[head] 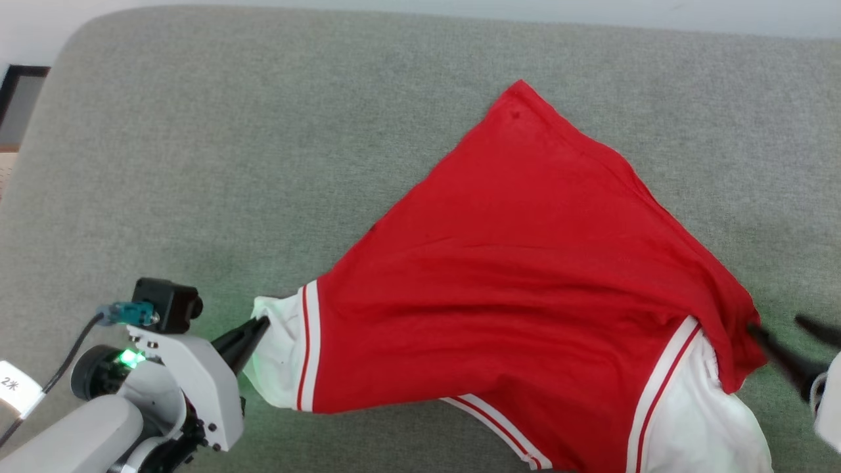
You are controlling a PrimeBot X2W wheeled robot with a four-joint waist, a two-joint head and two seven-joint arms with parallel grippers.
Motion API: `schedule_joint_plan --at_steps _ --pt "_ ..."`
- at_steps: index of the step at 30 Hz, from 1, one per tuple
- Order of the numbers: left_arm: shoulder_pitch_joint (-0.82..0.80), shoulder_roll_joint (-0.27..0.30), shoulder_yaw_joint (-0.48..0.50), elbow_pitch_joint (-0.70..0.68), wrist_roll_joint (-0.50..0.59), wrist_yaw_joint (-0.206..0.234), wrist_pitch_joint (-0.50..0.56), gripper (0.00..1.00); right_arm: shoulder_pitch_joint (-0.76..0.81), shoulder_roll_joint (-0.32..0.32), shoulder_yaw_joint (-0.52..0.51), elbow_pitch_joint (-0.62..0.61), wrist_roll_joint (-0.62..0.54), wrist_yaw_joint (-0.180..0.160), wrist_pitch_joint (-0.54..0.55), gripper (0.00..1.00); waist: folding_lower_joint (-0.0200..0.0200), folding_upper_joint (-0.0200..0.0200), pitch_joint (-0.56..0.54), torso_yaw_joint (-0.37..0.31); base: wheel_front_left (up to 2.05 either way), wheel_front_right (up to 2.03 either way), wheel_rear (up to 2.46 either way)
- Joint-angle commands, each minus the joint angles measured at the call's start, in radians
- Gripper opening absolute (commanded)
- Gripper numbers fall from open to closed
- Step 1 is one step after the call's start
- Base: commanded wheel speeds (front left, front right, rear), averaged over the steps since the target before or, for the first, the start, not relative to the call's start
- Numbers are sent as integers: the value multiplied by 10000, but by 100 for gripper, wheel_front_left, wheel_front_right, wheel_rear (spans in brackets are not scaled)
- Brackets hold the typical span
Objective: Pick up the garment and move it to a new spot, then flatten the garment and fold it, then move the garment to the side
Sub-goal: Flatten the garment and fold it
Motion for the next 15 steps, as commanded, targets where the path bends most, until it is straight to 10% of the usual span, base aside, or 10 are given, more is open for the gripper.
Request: schedule_joint_plan --at_steps 1,8,15 --pt "83 -38 -26 -33 -19 -4 -6 0 -362 1 -88 -365 -106 -14 -79 100 0 0 -93 77 0 0 0" --pt "-46 -156 -94 -70 80 -76 33 0 -2087 -171 758 -544 -620 -16 -1317 100 0 0 -112 320 0 0 0" --pt "-304 -425 -182 10 198 -222 36 0 -4964 -445 2776 1921 -997 -16 -3050 100 0 0 125 788 0 0 0"
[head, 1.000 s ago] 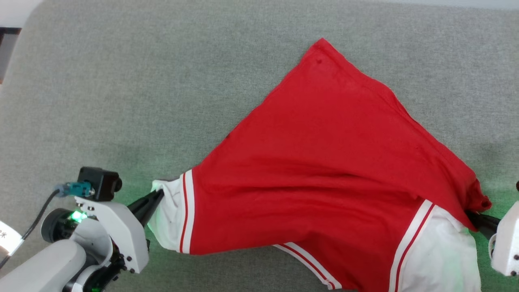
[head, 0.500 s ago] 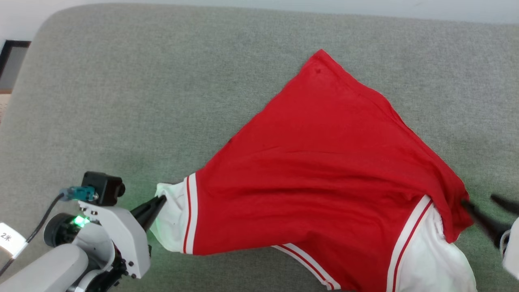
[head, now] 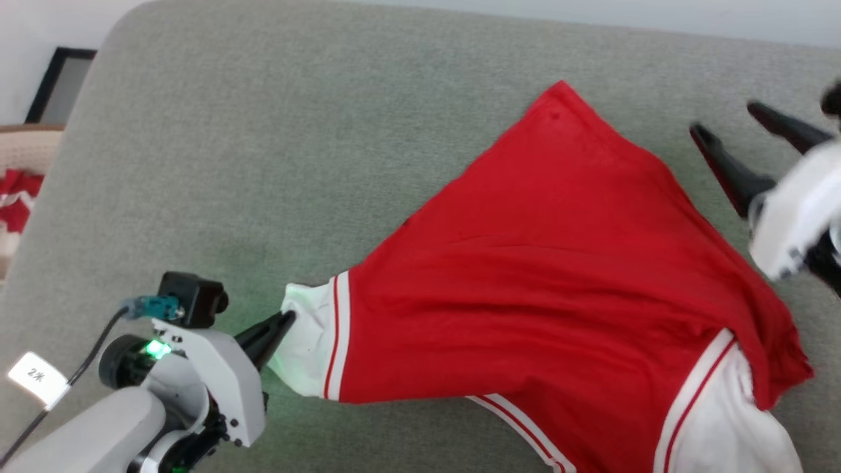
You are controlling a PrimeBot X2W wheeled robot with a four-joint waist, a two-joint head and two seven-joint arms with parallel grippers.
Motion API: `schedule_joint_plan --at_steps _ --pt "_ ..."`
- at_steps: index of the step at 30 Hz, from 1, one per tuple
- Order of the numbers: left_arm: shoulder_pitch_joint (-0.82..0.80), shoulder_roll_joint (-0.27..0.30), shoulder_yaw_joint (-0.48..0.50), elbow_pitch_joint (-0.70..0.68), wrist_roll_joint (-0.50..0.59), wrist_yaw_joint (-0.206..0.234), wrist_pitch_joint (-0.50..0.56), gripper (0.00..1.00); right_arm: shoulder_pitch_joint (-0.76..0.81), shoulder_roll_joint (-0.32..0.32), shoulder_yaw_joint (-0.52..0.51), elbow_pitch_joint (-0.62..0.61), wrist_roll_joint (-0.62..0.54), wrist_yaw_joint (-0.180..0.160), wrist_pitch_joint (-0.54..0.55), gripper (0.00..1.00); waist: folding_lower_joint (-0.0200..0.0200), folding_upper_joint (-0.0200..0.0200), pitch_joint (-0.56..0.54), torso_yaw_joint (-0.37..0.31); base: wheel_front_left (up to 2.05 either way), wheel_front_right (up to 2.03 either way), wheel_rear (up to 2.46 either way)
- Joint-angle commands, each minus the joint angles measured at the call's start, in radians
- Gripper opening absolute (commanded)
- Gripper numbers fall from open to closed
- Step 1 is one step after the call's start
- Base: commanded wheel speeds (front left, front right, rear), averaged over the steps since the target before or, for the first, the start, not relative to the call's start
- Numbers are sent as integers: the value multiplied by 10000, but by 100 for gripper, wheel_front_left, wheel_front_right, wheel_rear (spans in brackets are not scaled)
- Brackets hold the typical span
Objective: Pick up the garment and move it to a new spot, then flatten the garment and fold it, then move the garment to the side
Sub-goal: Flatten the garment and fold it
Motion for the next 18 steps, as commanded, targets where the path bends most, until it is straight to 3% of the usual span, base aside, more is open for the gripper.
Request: schedule_joint_plan --at_steps 1,9,18 --pt "-113 -80 -23 21 59 -83 8 0 -396 -29 220 434 0 -16 -164 100 0 0 168 234 0 0 0" --pt "-717 -687 -173 371 320 -451 28 0 -3592 -192 2698 4448 301 -16 -971 100 0 0 758 1013 0 0 0" --pt "-1414 -1504 -353 965 591 -965 -126 0 -6105 -218 4654 7716 1068 -16 -696 100 0 0 1672 1802 0 0 0"
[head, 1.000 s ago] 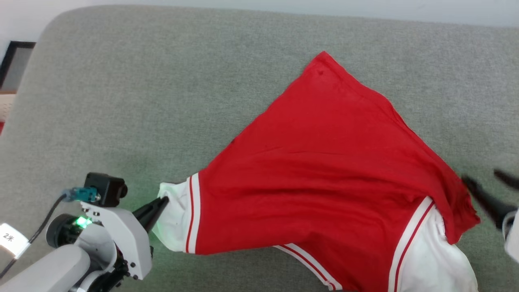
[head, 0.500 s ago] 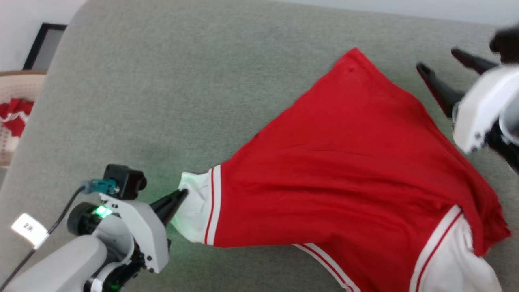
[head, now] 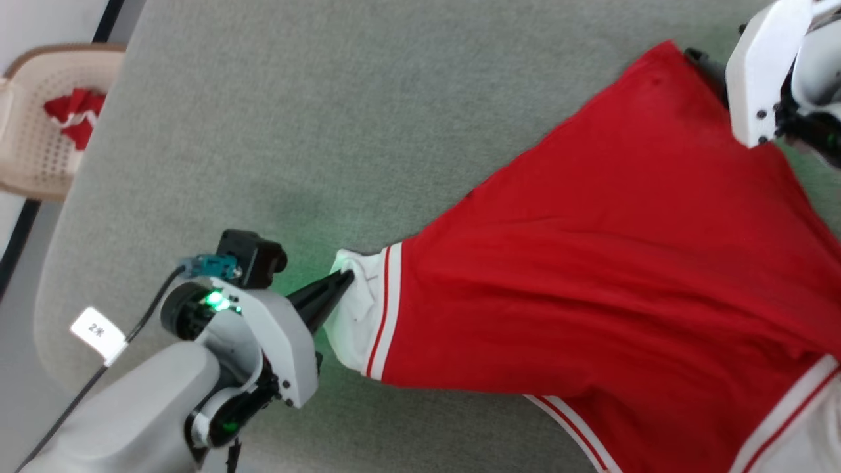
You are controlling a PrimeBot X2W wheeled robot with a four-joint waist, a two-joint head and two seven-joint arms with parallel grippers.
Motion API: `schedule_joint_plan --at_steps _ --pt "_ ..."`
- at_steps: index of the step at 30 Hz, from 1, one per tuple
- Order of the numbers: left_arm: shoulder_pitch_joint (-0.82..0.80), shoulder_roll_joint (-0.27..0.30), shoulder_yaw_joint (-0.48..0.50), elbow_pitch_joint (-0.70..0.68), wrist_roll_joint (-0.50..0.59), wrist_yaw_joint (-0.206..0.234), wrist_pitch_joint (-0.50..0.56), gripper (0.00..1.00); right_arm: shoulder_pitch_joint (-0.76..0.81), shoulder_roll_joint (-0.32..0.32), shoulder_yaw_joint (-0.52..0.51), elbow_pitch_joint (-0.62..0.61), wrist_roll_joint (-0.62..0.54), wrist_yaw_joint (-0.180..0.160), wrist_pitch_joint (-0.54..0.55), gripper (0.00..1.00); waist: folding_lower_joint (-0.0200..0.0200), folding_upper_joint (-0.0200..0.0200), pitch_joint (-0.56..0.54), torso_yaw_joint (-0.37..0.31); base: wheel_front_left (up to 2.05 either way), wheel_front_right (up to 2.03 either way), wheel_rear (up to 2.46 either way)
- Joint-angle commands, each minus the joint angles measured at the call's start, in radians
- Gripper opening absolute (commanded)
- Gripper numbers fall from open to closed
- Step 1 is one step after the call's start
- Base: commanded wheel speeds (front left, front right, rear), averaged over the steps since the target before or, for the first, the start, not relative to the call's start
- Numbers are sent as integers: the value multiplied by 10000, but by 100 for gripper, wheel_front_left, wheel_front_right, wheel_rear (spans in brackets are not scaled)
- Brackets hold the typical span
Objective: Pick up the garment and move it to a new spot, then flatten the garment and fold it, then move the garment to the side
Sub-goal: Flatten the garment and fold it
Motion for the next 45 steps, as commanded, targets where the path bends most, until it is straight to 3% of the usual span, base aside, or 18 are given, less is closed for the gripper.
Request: schedule_joint_plan --at_steps 1,8,9,10,11,19,27,31,38,45 --pt "-147 -118 -22 85 77 -90 -64 0 -218 13 199 270 203 -16 88 100 0 0 519 487 0 0 0" --pt "-449 -560 -168 709 172 -440 -129 0 -742 147 1451 1560 1259 -14 1001 100 0 0 781 708 0 0 0" --pt "-474 -604 -184 797 173 -463 -124 0 -641 180 1618 1745 1455 -13 1274 94 0 0 780 722 0 0 0" --pt "-498 -633 -200 882 182 -501 -129 0 -615 189 1771 1893 1572 -11 1453 35 0 0 776 732 0 0 0" --pt "-515 -663 -211 975 185 -528 -140 0 -616 181 1945 2007 1665 -11 1545 0 0 0 768 740 0 0 0" --pt "-548 -666 -186 1399 76 -674 -168 0 -1045 -63 2509 2377 2163 -17 1270 0 0 0 518 626 0 0 0" --pt "-1103 -116 95 1259 97 -465 221 0 -1390 -133 2570 2175 2534 -17 159 0 0 0 -101 124 0 0 0" --pt "-1787 303 277 1050 188 -278 790 0 -1326 -237 2625 1935 2681 -16 -347 0 0 0 -616 -232 0 0 0" --pt "-3447 750 517 1201 364 -353 2059 0 -1298 -480 2500 1357 2967 -16 -1091 0 0 0 -1594 -1006 0 0 0" --pt "-5142 496 720 2135 586 -569 2698 0 -1439 -651 2247 672 2995 -16 -1488 0 0 0 -2486 -1658 0 0 0"
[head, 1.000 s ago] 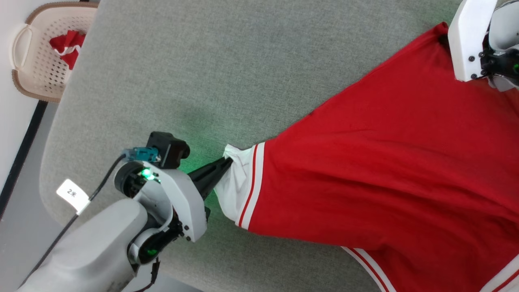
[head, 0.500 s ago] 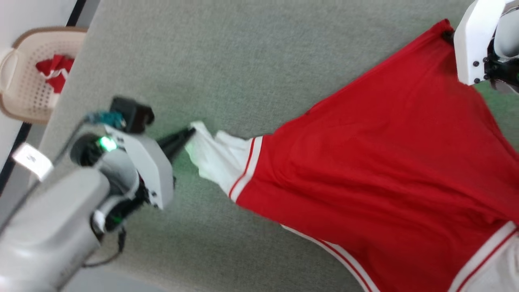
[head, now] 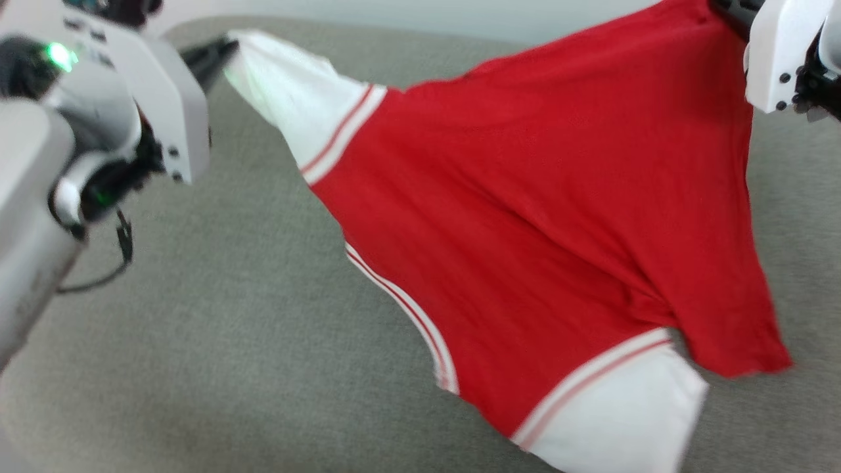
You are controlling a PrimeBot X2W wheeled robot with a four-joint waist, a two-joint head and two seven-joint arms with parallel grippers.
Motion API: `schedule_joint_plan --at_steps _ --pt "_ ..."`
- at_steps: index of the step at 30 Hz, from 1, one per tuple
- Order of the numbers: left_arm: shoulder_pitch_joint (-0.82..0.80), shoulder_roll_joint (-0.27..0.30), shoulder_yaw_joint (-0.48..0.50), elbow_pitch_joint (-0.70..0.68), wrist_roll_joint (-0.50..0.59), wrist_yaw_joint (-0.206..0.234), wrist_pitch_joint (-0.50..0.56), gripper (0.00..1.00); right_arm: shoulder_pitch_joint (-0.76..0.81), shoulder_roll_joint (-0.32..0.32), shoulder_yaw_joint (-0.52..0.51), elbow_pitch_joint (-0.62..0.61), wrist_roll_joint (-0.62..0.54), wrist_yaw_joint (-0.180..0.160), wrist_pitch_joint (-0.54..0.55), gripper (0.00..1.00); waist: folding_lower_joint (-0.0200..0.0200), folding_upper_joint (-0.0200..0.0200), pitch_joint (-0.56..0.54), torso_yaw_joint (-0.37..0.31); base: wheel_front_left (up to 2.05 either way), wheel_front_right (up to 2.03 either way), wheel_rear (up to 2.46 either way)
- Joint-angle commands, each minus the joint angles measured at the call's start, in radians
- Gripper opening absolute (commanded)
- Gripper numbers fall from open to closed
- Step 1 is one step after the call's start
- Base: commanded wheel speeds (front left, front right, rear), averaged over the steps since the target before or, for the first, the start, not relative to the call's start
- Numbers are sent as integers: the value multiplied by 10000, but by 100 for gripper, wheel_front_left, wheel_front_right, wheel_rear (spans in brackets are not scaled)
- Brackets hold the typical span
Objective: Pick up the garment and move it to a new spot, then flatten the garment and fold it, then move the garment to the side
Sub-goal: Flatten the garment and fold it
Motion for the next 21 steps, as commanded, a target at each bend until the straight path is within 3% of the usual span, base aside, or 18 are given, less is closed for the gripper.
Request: schedule_joint_plan --at_steps 1,13,21 --pt "-412 -59 64 275 129 -101 51 0 -63 -40 -151 -200 11 -16 -113 0 0 0 -839 -761 0 0 0" --pt "-2553 -942 61 2413 678 -775 -236 0 -349 -257 -1113 -1097 -341 -16 -340 0 0 0 -1498 -1308 0 0 0" --pt "-4003 -1627 19 3774 1051 -1047 -1006 0 -836 50 -1913 -606 -1543 -16 -1215 0 0 0 -731 -1475 0 0 0"
